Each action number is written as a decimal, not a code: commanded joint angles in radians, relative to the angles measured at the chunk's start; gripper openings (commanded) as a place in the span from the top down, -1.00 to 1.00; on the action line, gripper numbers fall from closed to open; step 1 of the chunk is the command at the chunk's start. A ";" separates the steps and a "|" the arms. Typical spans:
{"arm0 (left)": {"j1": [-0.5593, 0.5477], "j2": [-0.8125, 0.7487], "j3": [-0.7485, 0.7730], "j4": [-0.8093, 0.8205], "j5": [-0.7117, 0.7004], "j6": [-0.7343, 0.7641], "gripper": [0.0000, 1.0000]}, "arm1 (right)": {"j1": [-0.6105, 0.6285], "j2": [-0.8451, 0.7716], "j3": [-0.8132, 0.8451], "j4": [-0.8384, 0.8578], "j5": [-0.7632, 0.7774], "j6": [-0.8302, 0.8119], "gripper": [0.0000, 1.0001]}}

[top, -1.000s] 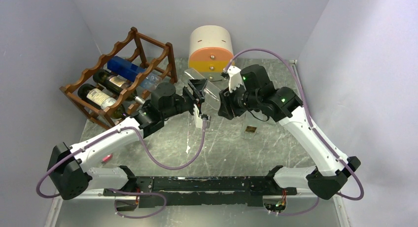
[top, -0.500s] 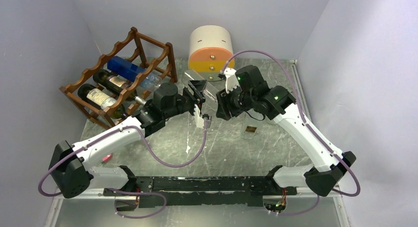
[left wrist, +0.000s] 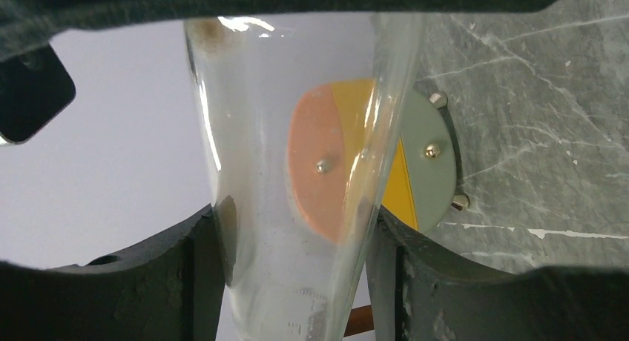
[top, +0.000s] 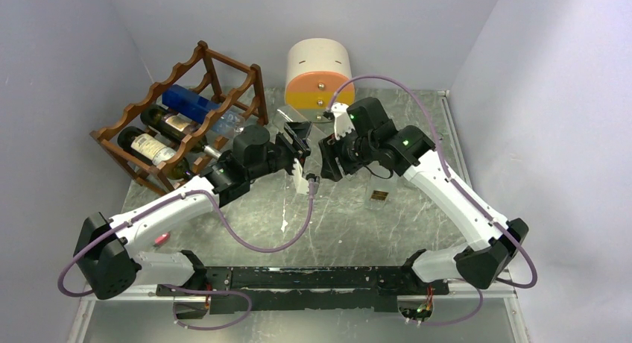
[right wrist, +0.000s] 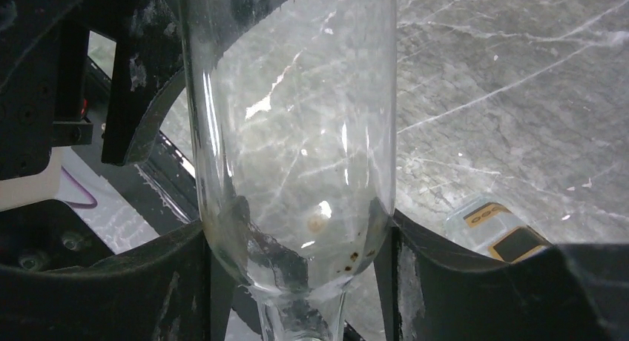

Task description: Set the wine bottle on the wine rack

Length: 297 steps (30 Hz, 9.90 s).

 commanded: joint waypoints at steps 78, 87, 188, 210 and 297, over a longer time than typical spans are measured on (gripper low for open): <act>0.801 -0.182 0.415 -0.274 -0.011 -1.971 -0.98 | 0.161 0.479 0.411 0.697 0.131 0.032 1.00; 0.997 -0.132 0.294 -0.155 0.289 -2.167 -0.98 | 0.150 0.711 0.703 0.568 0.164 -0.102 1.00; 1.167 0.411 0.437 -0.211 0.554 -2.548 0.11 | 0.146 -0.031 -0.143 1.063 0.120 0.184 -0.80; 1.181 0.332 0.558 -0.474 0.369 -2.221 -0.74 | 0.146 -0.064 -0.163 1.047 0.174 0.162 -0.75; 0.549 -0.482 -0.248 0.154 0.663 -1.843 -0.65 | -0.073 -0.291 -0.421 0.591 0.350 0.262 1.00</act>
